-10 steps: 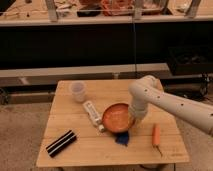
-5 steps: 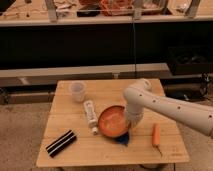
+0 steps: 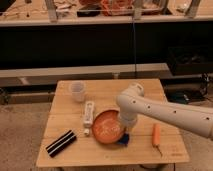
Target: Drag the ceramic bowl in a circle
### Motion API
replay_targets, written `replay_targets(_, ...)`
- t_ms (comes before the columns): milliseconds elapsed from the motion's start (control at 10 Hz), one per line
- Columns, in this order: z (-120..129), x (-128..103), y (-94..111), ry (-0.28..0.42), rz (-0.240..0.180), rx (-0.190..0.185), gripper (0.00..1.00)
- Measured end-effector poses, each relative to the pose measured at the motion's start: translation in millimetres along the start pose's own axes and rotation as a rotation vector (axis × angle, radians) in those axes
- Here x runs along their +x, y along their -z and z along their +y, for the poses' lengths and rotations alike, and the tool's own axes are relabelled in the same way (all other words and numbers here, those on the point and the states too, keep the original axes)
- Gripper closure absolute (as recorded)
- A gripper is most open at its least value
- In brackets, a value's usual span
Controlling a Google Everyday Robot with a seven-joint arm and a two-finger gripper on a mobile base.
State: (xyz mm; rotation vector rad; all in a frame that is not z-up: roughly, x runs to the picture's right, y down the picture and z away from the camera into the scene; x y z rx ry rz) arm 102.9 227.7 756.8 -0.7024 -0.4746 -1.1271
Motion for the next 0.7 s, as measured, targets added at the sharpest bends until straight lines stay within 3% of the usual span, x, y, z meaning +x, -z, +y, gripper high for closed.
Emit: replay_targets(700, -72.9, -20.6, -4.1, 0.155, 0.015, 0.016, 0.99)
